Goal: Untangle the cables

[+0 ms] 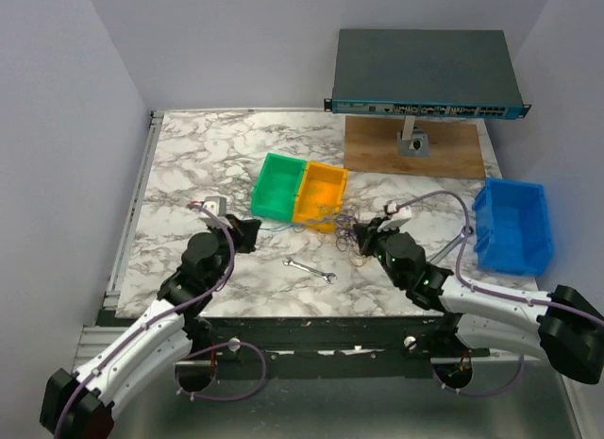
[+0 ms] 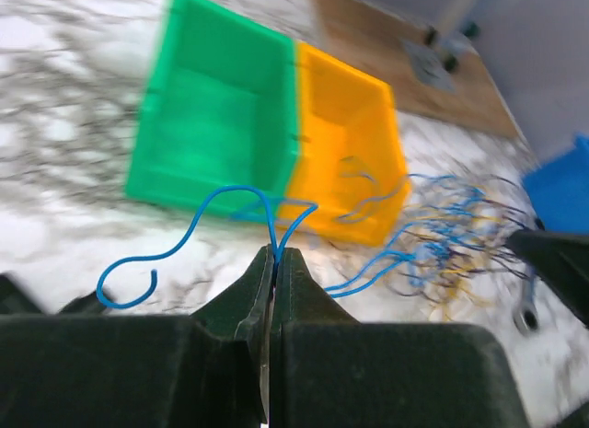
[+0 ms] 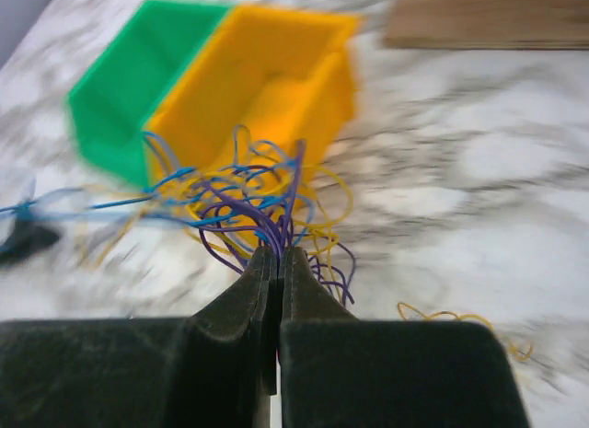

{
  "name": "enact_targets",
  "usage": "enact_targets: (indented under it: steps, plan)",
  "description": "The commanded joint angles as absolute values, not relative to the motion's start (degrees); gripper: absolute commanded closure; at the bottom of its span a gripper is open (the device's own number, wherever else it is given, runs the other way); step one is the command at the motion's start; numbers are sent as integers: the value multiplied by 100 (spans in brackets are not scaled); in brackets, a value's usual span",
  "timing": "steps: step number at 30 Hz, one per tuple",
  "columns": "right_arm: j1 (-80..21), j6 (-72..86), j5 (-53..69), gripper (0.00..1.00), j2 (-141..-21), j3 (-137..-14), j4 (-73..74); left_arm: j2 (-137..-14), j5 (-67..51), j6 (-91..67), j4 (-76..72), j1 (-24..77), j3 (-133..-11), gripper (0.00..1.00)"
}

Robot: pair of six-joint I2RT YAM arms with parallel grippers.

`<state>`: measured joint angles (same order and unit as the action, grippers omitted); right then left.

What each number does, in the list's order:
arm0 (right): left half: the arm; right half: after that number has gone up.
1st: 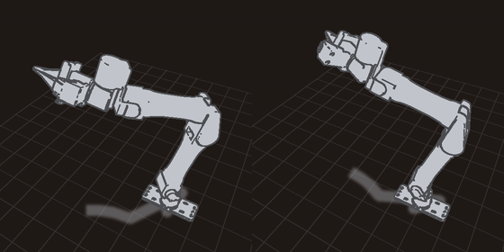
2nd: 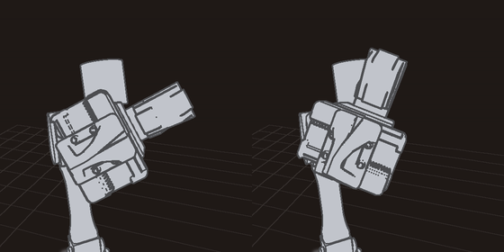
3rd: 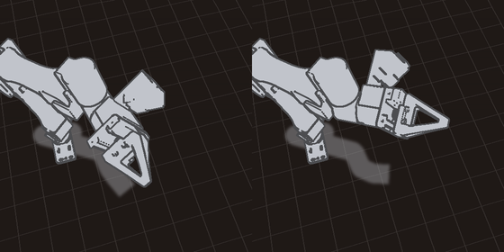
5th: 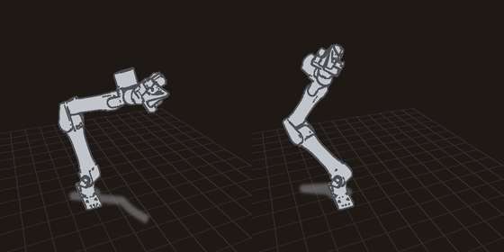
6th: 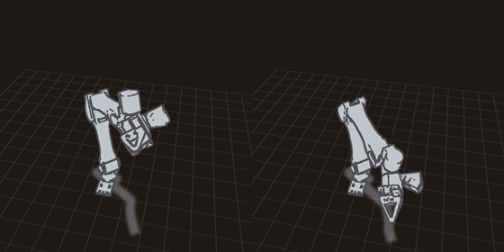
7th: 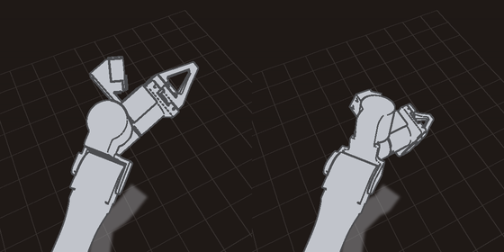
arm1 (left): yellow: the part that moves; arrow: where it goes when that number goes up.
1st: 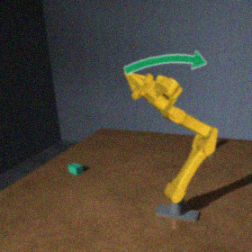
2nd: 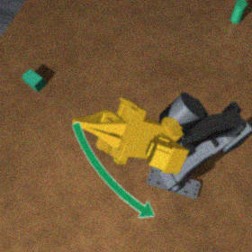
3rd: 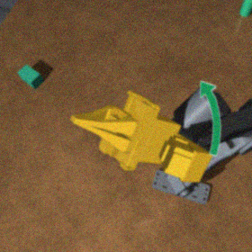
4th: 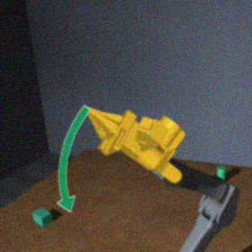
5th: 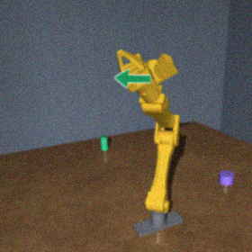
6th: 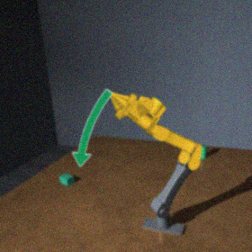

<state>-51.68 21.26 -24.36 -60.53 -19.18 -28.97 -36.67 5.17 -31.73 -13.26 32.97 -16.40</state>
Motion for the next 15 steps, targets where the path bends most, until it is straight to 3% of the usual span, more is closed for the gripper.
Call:
enact_targets:
  steps: [1,8,12,15]
  plan:
    - [-5151,3592,-6745,99,-5564,-1775,-1486,-2956,2972,-4043,419,3028,-1545,100]
    - [-5152,6856,-8504,99,-4010,-1746,1856,-1826,4229,-5027,1547,2900,-1380,100]
    - [-5152,7001,-8608,99,-3367,-1520,2053,-1358,4656,-5406,1980,2897,-1304,100]
    - [-5150,6579,-8465,99,-3268,-1502,1745,-1234,4312,-4887,1481,2896,-1175,100]
